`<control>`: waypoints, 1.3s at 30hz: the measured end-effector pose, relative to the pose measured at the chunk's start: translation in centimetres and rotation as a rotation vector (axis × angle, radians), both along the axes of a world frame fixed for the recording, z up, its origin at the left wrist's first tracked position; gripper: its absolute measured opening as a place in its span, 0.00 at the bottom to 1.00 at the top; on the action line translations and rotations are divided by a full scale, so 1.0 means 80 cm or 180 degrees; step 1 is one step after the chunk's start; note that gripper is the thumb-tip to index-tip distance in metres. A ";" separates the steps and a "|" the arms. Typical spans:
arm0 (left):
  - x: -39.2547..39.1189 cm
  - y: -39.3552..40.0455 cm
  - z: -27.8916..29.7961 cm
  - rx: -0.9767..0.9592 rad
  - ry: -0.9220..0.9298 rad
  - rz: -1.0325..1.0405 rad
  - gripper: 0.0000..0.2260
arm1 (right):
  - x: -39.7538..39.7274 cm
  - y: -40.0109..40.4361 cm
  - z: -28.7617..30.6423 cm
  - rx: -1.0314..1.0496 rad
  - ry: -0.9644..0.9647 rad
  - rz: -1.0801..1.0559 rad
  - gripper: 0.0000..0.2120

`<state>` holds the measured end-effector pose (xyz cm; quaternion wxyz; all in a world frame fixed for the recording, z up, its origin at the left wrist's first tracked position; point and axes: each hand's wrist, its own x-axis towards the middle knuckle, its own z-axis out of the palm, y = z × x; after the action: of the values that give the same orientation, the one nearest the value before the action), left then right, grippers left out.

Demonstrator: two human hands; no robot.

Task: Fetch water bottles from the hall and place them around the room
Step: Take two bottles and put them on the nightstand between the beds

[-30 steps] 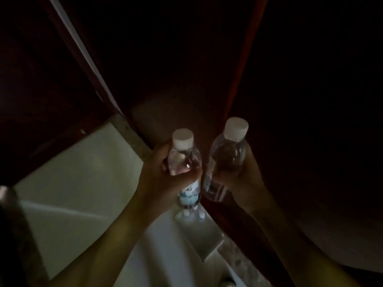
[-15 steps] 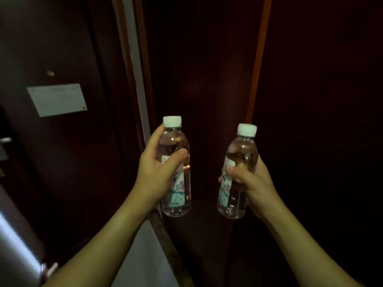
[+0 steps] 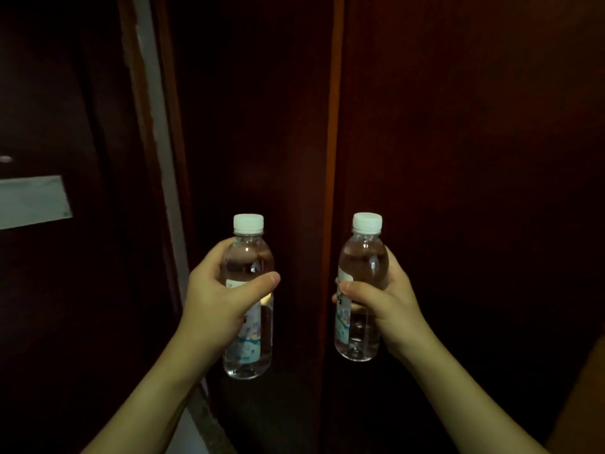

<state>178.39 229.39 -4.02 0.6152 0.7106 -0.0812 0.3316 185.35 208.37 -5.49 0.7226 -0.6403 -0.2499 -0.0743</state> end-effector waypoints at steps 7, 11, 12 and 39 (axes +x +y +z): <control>0.031 -0.068 0.012 -0.0074 0.0069 -0.1216 0.20 | -0.070 -0.093 0.014 0.0076 -0.0005 -0.1181 0.20; 0.027 -0.148 0.006 -0.0032 0.0113 -0.2073 0.18 | -0.155 -0.163 0.011 0.0091 0.0035 -0.1939 0.21; 0.020 -0.175 0.005 -0.0040 0.0131 -0.2334 0.17 | -0.183 -0.181 0.010 0.0097 0.0035 -0.2156 0.21; -0.684 -0.814 0.016 0.0030 0.0462 -0.6326 0.15 | -1.055 -0.506 0.010 0.0042 -0.0130 -0.6846 0.14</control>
<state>123.69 164.30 -2.76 0.6140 0.3408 -0.6028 -0.3787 100.91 167.92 -4.67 0.2774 -0.5189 0.4328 -0.6830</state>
